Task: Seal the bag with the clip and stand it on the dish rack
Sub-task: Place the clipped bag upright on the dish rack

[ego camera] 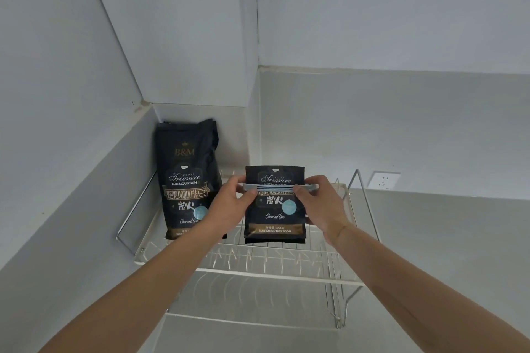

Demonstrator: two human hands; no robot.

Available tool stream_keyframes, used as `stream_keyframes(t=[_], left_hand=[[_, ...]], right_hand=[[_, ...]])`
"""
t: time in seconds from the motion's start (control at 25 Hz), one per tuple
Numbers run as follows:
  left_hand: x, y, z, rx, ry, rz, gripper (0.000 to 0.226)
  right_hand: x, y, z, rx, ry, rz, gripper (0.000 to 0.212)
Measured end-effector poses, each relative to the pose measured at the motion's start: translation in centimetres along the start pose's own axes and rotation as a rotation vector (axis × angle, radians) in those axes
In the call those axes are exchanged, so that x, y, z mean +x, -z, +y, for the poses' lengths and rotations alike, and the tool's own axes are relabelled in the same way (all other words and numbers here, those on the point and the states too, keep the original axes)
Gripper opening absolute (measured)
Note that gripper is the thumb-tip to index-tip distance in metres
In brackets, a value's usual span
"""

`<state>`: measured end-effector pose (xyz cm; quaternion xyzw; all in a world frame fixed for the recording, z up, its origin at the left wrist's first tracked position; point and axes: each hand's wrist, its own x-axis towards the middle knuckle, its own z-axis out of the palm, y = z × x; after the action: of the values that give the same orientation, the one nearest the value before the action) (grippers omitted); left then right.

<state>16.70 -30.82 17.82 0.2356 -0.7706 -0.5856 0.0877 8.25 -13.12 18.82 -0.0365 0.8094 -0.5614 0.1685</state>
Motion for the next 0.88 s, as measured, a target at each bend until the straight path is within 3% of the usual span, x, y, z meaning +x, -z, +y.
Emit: stream_keyframes(t=[0.32, 0.44, 0.64, 0.88], left_hand=[[0.1, -0.9, 0.7, 0.108, 0.005, 0.107, 0.024], [0.0, -1.0, 0.9, 0.144, 0.015, 0.124, 0.024], [-1.2, -0.3, 0.3, -0.031, 0.195, -0.061, 0.043], [-1.4, 0.5, 0.3, -0.024, 0.231, -0.12, 0.049]], right_hand=[[0.5, -0.6, -0.7, -0.115, -0.028, 0.048, 0.025], [-0.3, -0.2, -0.9, -0.039, -0.06, 0.009, 0.031], [-1.6, 1.1, -0.5, -0.08, -0.108, -0.182, 0.069], [-1.8, 1.2, -0.5, -0.042, -0.122, -0.21, 0.07]])
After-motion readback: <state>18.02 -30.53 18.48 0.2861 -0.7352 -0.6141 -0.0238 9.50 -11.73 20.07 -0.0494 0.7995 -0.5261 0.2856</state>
